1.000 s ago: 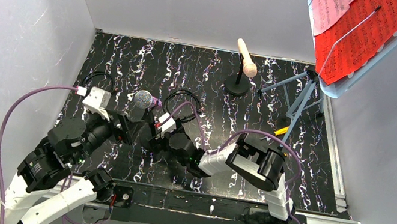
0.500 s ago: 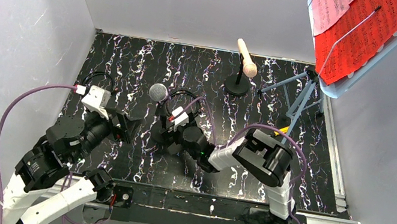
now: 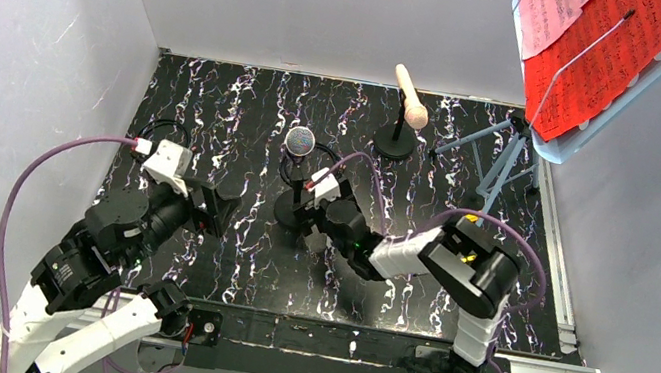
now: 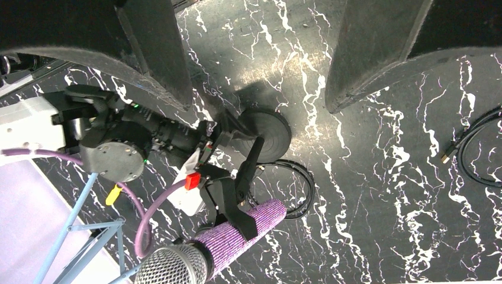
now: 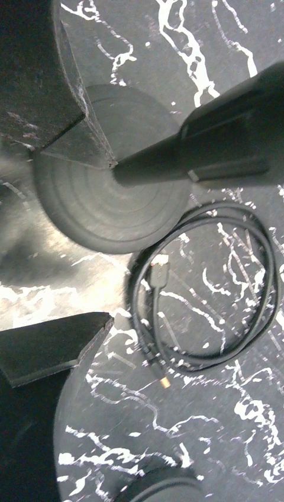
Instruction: Pack up the instrument practice props
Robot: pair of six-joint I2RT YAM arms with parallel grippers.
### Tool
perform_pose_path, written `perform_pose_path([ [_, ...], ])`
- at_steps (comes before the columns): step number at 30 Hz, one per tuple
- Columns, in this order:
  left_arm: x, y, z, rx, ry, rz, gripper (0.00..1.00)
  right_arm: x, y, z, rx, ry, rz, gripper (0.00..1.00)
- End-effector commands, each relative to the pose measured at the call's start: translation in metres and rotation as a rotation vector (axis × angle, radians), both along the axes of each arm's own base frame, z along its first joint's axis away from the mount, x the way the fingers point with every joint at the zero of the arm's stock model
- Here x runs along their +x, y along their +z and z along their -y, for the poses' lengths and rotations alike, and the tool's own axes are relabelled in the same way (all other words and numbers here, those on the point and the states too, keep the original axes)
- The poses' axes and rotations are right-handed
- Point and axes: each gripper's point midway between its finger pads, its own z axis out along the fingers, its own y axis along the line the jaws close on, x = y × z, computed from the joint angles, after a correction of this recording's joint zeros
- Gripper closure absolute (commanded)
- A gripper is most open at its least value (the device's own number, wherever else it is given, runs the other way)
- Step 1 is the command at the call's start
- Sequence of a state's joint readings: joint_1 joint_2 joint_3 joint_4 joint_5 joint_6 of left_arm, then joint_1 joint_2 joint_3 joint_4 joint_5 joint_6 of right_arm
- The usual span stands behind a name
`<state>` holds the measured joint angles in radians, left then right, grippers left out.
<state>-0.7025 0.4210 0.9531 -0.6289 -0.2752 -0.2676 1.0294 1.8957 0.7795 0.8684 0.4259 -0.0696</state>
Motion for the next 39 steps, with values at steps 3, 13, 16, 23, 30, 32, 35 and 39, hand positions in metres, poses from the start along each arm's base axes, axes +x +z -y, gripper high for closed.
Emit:
perform_pose_path([
  [3,0.006,0.006,0.011,0.016,-0.038,0.013,0.16,-0.013,0.038,0.025,0.086,-0.080,-0.082,0.01],
  [13,0.021,-0.001,0.027,-0.008,-0.041,-0.001,0.02,-0.058,0.107,0.016,0.249,0.119,-0.188,0.02],
  [16,0.024,-0.003,0.030,-0.010,-0.033,-0.019,0.02,-0.061,0.131,0.009,0.319,0.149,-0.176,0.01],
  [23,0.024,-0.008,0.025,0.006,-0.001,-0.059,0.02,-0.053,0.173,-0.005,0.410,0.146,-0.054,0.01],
  [30,0.020,-0.003,0.020,0.026,-0.012,-0.044,0.02,-0.031,0.195,-0.010,0.416,0.017,0.100,0.08],
  [32,0.019,-0.001,0.018,0.023,-0.008,-0.032,0.02,-0.029,0.199,-0.017,0.408,-0.003,0.137,0.09],
  [35,0.019,0.000,0.014,0.020,0.009,-0.019,0.03,-0.028,0.204,-0.024,0.392,-0.038,0.186,0.09],
  [39,0.017,-0.001,0.013,0.017,0.007,-0.016,0.03,-0.026,0.201,-0.031,0.370,-0.078,0.216,0.12],
])
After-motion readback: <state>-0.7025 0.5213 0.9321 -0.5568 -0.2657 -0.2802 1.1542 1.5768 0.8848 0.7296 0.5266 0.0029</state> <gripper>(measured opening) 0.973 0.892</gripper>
